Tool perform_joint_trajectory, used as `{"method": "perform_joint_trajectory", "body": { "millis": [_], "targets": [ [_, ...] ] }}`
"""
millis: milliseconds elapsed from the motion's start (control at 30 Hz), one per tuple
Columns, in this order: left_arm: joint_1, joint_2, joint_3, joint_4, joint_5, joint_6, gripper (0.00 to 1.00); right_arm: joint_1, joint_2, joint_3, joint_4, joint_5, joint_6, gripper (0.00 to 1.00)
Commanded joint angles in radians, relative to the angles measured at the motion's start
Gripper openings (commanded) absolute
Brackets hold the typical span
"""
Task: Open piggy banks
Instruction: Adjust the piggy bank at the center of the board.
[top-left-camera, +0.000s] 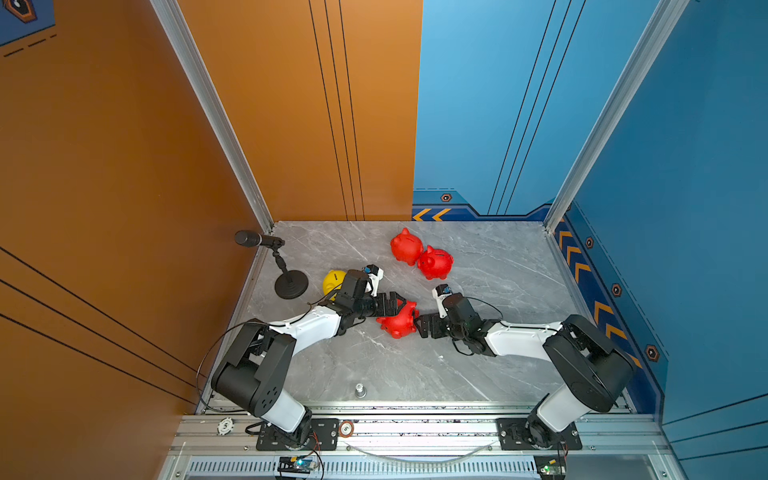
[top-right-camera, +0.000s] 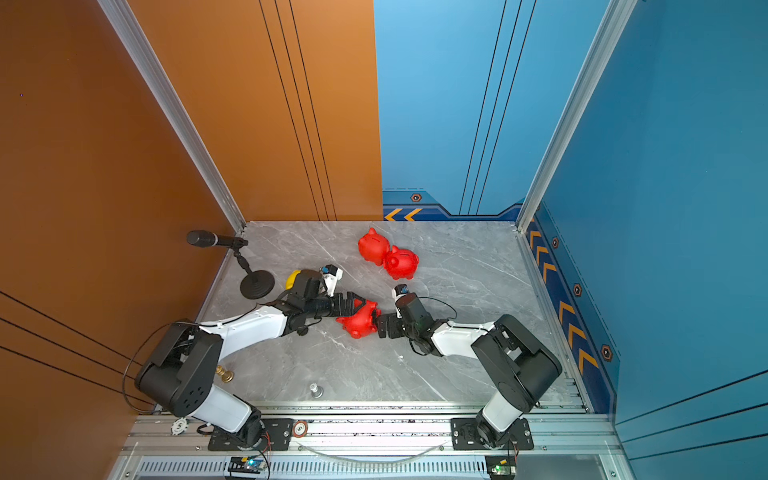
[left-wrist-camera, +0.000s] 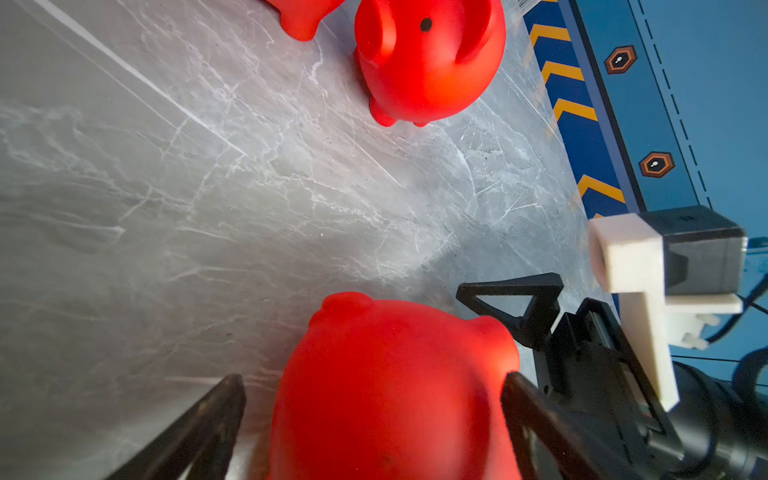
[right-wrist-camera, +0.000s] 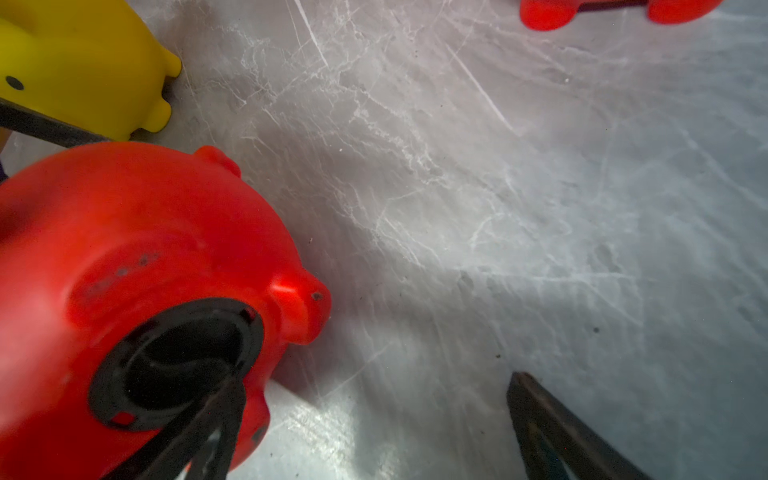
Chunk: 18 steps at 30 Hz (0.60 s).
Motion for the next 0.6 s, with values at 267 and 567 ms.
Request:
{"method": "perform_joint_trajectory", "body": {
  "millis": [267, 567],
  "targets": [
    [-0.072, -0.010, -0.036, 0.063, -0.100, -0.055, 0.98, 0.041, 0.046, 0.045, 0.053, -0.040, 0.002, 1.00],
    [-0.074, -0.059, -0.156, 0.038, -0.150, -0.086, 0.98, 0.108, 0.049, 0.068, 0.067, 0.017, 0.063, 1.00]
  ]
}}
